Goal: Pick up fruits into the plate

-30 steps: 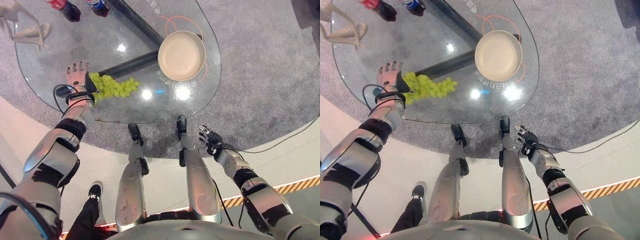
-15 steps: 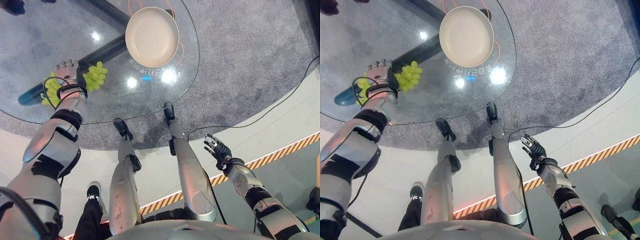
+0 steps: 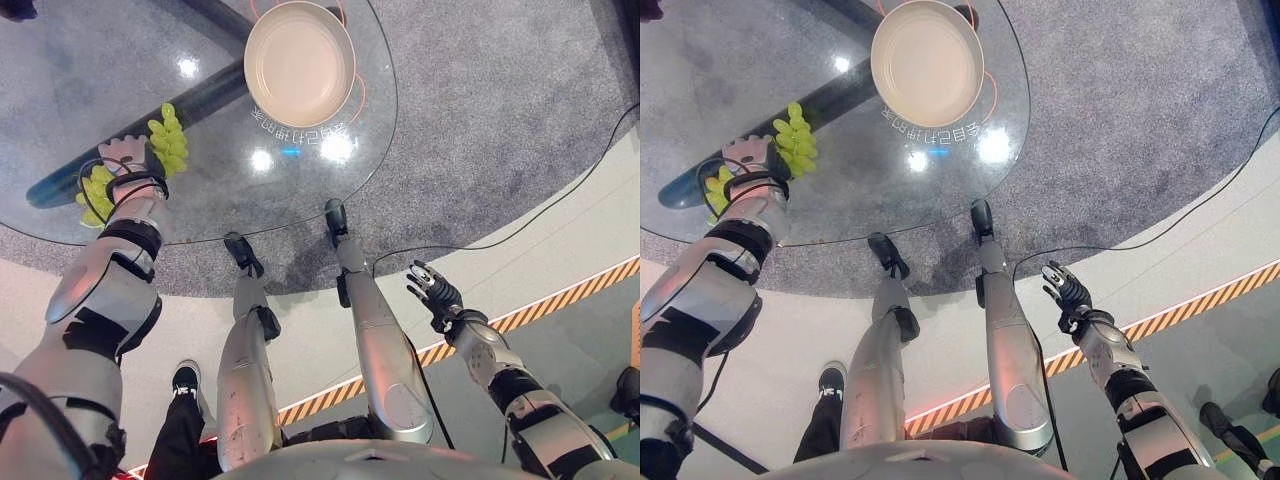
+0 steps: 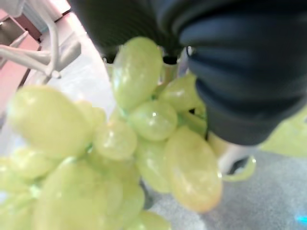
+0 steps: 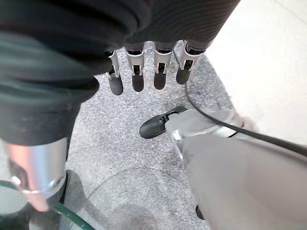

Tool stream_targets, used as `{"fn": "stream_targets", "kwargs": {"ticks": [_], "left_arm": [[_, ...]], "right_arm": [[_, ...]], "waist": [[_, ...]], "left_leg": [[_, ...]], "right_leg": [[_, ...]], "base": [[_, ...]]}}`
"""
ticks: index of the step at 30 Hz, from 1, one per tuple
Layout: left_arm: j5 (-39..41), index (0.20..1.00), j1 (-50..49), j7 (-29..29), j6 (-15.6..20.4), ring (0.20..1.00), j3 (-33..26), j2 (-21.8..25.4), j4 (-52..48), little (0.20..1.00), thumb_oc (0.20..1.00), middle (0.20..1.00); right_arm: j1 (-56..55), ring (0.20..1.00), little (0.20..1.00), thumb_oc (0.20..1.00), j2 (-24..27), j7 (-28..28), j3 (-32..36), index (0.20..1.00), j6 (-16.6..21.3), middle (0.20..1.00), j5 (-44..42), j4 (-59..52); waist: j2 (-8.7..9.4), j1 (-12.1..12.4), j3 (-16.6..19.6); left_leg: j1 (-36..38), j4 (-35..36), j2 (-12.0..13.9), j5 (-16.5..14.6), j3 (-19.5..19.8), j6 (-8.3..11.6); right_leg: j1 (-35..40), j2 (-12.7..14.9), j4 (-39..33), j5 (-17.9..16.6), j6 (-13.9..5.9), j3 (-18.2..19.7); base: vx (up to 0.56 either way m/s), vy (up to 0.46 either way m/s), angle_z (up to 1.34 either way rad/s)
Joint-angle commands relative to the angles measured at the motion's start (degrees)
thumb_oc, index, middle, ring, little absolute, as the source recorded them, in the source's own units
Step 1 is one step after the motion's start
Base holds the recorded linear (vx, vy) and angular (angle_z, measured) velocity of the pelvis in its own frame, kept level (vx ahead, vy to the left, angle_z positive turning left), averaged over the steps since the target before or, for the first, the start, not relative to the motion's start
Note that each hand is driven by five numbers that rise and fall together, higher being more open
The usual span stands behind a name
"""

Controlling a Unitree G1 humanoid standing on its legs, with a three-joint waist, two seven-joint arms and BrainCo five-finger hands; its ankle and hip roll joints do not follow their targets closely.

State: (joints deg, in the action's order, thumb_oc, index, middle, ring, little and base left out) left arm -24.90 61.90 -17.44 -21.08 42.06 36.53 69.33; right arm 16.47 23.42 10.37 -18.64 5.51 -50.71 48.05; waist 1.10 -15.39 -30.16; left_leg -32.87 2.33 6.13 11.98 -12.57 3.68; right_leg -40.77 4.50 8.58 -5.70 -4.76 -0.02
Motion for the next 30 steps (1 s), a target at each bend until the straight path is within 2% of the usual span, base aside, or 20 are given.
{"fn": "stream_targets", "kwargs": {"ticks": [1, 7, 14, 15, 20, 24, 30], "left_arm": [[-1.36, 0.200, 2.10, -0.42, 0.08, 0.200, -0.39, 0.38, 3.27, 0.200, 0.200, 0.200], [3.93, 0.200, 1.45, -2.38, 2.40, 0.200, -1.15, 0.29, 2.05, 0.200, 0.200, 0.200], [16.37, 0.200, -0.83, -4.67, 10.56, 0.200, -5.43, 1.05, -2.63, 0.200, 0.200, 0.200], [19.39, 0.200, -2.44, -4.18, 13.58, 0.200, -7.43, 1.31, -4.86, 0.200, 0.200, 0.200], [24.97, 0.200, -5.80, -1.93, 19.45, 0.200, -11.25, 2.30, -9.67, 0.200, 0.200, 0.200], [27.37, 0.200, -11.48, 0.40, 22.30, 0.200, -15.95, 2.66, -16.43, 0.200, 0.200, 0.200], [28.28, 0.200, -17.52, 4.19, 23.50, 0.200, -18.81, 3.28, -24.20, 0.200, 0.200, 0.200]], "right_arm": [[-1.14, 1.000, 1.000, 1.000, -1.36, 0.26, 0.91, 1.000, 0.77, 1.000, -2.06, -0.77], [-0.88, 1.000, 1.000, 1.000, -1.39, 0.58, 1.23, 1.000, 1.05, 1.000, -1.46, -0.22], [-1.53, 1.000, 1.000, 1.000, -1.82, 0.42, 1.94, 1.000, 1.92, 1.000, -0.76, 0.01], [-1.95, 1.000, 1.000, 1.000, -1.91, 0.60, 2.43, 1.000, 2.69, 1.000, -0.46, 0.38], [-2.63, 1.000, 1.000, 1.000, -2.17, 0.13, 3.82, 1.000, 3.56, 1.000, 0.35, -0.33], [-4.44, 1.000, 1.000, 1.000, -2.83, 0.83, 5.92, 1.000, 4.79, 1.000, 0.62, -1.36], [-6.43, 1.000, 1.000, 1.000, -2.90, 1.25, 6.79, 1.000, 5.62, 1.000, 3.91, -5.43]], "waist": [[4.01, -0.27, 0.36], [3.51, 0.28, 0.36], [1.85, 1.69, 0.36], [1.19, 2.28, 0.36], [0.08, 3.40, 0.36], [-1.13, 4.50, 3.15], [-1.84, 5.48, 7.01]], "left_leg": [[0.78, -4.14, -1.43, -4.89, 0.32, 1.78], [2.59, -3.15, -1.54, -4.65, 0.55, 1.66], [8.12, -1.15, -1.77, -4.15, 1.13, 1.47], [11.10, 0.05, -1.95, -4.16, 1.36, 1.48], [15.91, 1.56, -2.27, -4.13, 1.66, 1.47], [19.50, 2.58, -2.31, -4.59, 1.85, 1.63], [23.01, 2.67, -2.30, -5.73, 1.92, 1.60]], "right_leg": [[1.46, -3.61, -3.31, -4.02, 0.06, 1.76], [3.28, -3.59, -3.44, -3.53, 0.11, 1.57], [8.77, -3.35, -3.77, -2.57, -0.05, 1.04], [11.63, -2.92, -4.34, -2.21, -0.35, 0.52], [16.66, -1.94, -5.41, -2.06, -0.85, -0.55], [21.11, -1.43, -6.27, -1.17, -1.05, -2.00], [25.71, -0.76, -7.36, -0.16, -0.95, -3.22]], "base": [[-0.03, 0.007, 0.02], [-0.03, 0.011, 0.02], [-0.02, 0.002, 0.02], [0.00, 0.000, 0.00], [0.01, 0.006, 0.08], [0.05, 0.007, 0.12], [0.07, -0.005, 0.09]]}}
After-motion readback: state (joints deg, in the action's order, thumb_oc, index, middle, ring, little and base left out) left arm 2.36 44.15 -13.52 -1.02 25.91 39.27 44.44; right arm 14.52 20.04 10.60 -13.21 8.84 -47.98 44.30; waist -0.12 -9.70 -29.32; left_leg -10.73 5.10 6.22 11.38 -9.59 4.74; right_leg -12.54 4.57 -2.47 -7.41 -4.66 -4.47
